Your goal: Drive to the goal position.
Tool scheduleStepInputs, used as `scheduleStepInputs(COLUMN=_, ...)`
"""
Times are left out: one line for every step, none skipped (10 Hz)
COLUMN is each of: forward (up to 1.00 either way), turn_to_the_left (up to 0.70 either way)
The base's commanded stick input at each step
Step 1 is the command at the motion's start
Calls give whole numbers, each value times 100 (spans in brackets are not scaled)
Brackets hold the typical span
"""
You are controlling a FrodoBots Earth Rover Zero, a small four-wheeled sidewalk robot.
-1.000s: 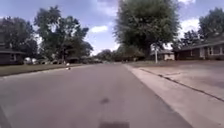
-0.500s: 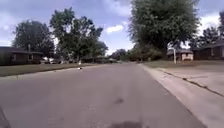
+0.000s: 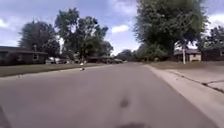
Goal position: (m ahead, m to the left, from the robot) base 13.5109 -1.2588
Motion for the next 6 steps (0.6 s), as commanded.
scheduleStepInputs(forward=100, turn_to_the_left=0)
scheduleStepInputs(forward=100, turn_to_the_left=0)
scheduleStepInputs(forward=100, turn_to_the_left=0)
scheduleStepInputs(forward=100, turn_to_the_left=0)
scheduleStepInputs(forward=100, turn_to_the_left=0)
scheduleStepInputs(forward=100, turn_to_the_left=0)
